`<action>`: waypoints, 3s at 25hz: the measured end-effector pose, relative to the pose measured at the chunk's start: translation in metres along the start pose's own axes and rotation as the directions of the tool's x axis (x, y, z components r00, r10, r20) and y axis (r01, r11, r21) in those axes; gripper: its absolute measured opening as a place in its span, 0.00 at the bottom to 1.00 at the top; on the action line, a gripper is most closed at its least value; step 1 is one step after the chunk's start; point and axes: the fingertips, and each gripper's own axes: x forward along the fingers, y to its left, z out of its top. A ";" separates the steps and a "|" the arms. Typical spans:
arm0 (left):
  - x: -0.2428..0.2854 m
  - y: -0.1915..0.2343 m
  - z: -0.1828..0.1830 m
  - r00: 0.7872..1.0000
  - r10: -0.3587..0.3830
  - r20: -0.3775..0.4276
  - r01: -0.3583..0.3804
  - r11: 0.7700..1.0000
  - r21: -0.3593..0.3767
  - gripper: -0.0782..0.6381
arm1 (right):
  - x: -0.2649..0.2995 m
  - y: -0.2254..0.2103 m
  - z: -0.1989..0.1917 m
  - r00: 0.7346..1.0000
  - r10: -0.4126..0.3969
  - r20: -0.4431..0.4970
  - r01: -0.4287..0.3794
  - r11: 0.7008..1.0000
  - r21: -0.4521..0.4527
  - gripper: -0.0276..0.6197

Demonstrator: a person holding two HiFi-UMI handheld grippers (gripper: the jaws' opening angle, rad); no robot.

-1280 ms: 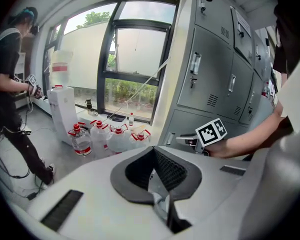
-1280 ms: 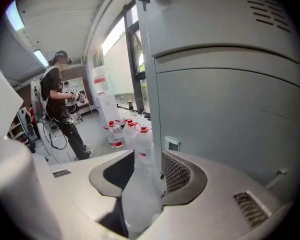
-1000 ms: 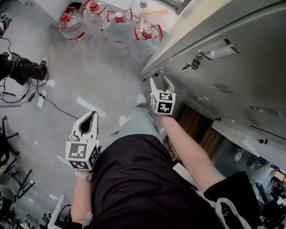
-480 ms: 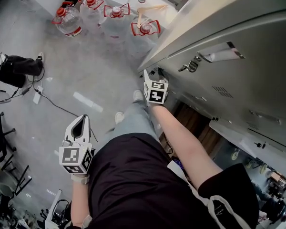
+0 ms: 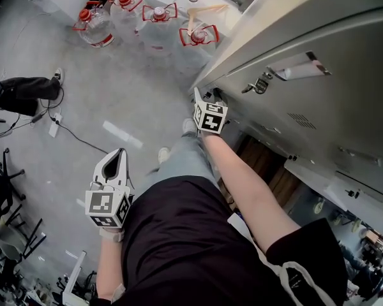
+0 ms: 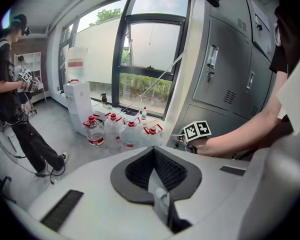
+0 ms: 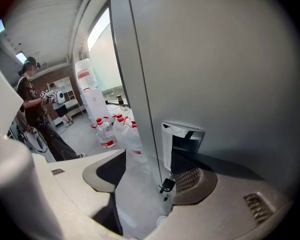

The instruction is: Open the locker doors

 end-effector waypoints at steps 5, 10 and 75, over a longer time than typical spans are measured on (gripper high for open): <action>-0.002 0.000 -0.005 1.000 -0.012 -0.010 0.012 1.000 0.011 0.13 | -0.005 0.002 -0.005 1.000 -0.005 -0.011 0.005 1.000 0.015 0.49; -0.006 -0.001 -0.008 0.999 -0.032 -0.013 0.032 0.999 0.031 0.13 | -0.017 0.011 -0.016 1.000 -0.017 -0.023 0.018 1.000 0.025 0.47; -0.030 -0.252 -0.075 0.832 -0.505 -0.231 0.554 0.727 0.406 0.13 | -0.282 -0.086 -0.231 0.988 -0.146 -0.043 0.152 0.954 0.258 0.19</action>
